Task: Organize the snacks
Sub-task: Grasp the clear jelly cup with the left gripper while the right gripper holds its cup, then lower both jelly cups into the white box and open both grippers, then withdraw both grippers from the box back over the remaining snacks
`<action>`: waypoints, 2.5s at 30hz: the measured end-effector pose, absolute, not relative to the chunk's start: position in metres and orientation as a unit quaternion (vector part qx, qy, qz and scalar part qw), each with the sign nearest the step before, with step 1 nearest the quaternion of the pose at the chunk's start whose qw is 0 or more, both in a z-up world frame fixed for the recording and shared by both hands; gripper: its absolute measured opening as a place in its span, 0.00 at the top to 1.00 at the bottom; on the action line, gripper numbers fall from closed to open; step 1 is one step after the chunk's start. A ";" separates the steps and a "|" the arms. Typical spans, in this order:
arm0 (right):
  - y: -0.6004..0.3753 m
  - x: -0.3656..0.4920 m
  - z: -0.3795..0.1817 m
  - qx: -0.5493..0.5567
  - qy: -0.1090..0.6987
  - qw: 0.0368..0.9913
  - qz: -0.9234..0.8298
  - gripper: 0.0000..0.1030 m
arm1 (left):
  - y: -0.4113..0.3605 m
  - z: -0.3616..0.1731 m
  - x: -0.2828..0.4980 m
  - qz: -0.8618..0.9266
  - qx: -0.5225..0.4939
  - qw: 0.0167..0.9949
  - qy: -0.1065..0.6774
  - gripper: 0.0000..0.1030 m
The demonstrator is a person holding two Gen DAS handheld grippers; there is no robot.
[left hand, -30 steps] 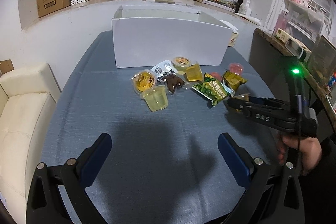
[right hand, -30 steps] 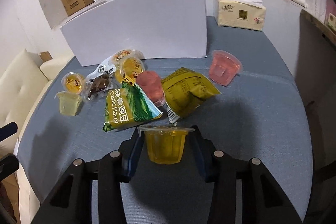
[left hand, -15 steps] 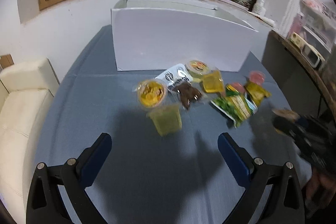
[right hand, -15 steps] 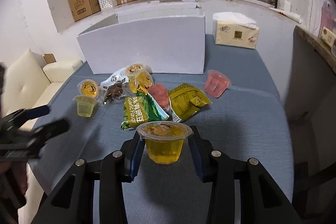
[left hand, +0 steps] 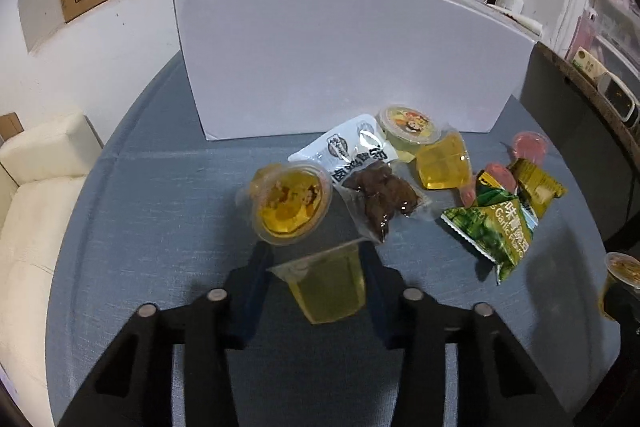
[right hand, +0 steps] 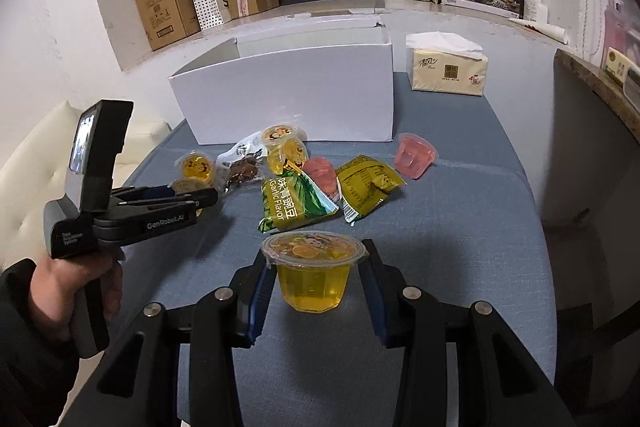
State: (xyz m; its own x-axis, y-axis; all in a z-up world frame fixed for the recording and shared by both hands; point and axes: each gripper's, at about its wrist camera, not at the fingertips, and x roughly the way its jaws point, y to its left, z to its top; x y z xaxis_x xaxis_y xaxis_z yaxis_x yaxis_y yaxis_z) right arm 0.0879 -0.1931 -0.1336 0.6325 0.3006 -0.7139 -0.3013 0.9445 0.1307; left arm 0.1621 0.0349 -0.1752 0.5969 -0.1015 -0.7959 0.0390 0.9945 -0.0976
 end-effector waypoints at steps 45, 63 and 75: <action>-0.155 0.309 -0.043 0.004 0.332 0.934 0.135 0.05 | 0.064 -0.051 0.304 -0.040 -0.007 0.930 0.366 0.00; -0.190 0.167 -0.047 0.001 0.310 0.932 0.188 0.00 | 0.049 -0.056 0.165 -0.073 -0.029 0.934 0.349 0.00; -0.215 0.097 -0.118 0.044 0.371 0.913 0.166 0.00 | 0.021 -0.108 0.068 -0.081 -0.052 0.917 0.388 0.00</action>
